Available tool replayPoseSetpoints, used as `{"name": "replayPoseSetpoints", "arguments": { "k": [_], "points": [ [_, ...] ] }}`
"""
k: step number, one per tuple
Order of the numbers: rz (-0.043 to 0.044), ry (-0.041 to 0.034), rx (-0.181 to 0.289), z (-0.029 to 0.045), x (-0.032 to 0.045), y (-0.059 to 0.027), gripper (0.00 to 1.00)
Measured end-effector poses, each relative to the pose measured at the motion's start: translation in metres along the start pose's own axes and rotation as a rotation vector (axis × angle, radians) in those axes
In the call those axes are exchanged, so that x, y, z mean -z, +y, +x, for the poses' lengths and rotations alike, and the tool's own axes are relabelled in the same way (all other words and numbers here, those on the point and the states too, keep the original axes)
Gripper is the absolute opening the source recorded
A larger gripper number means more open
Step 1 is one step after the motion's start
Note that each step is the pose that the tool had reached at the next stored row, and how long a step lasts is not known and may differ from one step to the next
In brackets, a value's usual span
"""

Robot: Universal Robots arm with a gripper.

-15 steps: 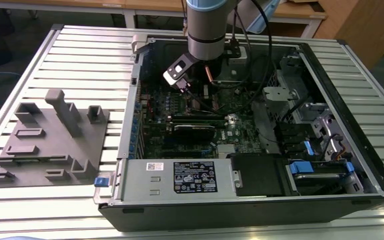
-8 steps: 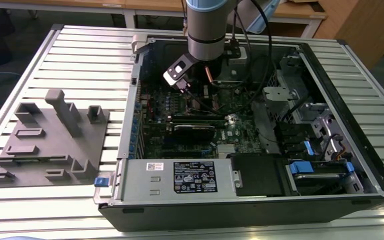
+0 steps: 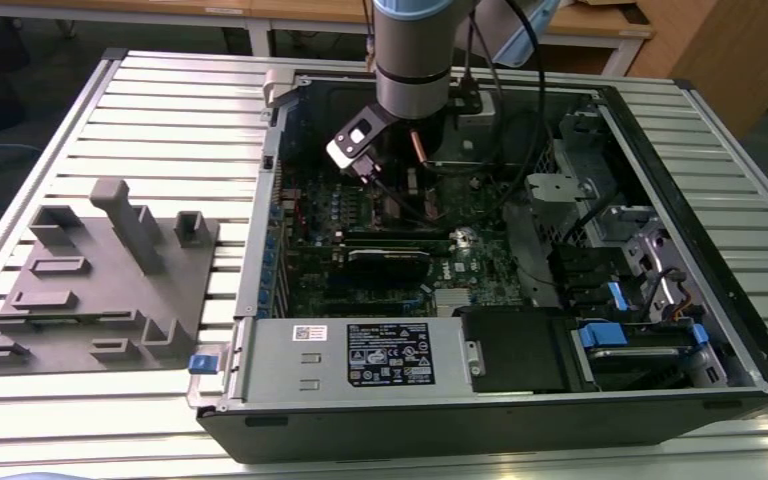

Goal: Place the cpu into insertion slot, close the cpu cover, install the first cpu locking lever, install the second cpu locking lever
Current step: 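Place the cpu into insertion slot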

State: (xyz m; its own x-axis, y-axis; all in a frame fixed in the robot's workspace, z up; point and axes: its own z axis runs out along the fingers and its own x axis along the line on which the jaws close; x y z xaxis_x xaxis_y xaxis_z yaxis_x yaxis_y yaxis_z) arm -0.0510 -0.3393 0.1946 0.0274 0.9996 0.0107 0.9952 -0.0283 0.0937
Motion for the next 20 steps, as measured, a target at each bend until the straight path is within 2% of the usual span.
{"name": "replayPoseSetpoints", "arguments": {
  "k": [12, 20],
  "points": [
    [0.0000, 0.0002, 0.000, 0.0002, 0.0189, 0.0018, 0.67],
    [-0.0001, 0.0002, 0.000, 0.0002, 0.0200, 0.0019, 0.67]
  ]
}}
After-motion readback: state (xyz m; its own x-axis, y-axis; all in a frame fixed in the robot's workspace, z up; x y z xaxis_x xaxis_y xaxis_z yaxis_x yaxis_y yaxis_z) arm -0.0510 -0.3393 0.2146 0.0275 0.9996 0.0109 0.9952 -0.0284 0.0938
